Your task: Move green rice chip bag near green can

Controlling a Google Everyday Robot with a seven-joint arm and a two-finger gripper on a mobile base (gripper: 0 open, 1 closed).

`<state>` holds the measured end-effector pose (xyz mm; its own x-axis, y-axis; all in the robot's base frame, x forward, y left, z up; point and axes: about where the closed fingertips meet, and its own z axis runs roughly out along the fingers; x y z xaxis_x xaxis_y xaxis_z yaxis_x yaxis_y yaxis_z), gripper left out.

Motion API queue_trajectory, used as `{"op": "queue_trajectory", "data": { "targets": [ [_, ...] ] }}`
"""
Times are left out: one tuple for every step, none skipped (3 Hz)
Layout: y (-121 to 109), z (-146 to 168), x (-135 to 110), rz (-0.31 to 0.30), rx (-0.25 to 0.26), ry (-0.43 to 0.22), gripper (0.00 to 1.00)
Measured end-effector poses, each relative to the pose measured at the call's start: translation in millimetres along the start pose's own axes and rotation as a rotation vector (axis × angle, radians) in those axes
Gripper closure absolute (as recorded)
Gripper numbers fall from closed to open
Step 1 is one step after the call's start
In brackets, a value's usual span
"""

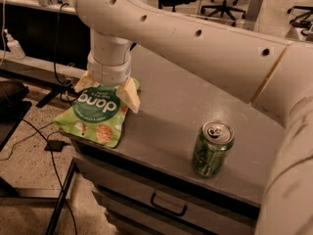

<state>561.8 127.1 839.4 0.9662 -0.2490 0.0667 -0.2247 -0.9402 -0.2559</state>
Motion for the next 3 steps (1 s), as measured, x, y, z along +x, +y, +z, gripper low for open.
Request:
{"op": "queue_trajectory", "data": {
  "targets": [
    [0.9, 8.7, -2.6, -0.009, -0.027, -0.033, 0.37],
    [-0.4, 4.8, -2.9, -0.01, -0.032, -0.038, 0.6],
    [-1.1, 1.7, -2.6, -0.009, -0.032, -0.038, 0.85]
  ]
}}
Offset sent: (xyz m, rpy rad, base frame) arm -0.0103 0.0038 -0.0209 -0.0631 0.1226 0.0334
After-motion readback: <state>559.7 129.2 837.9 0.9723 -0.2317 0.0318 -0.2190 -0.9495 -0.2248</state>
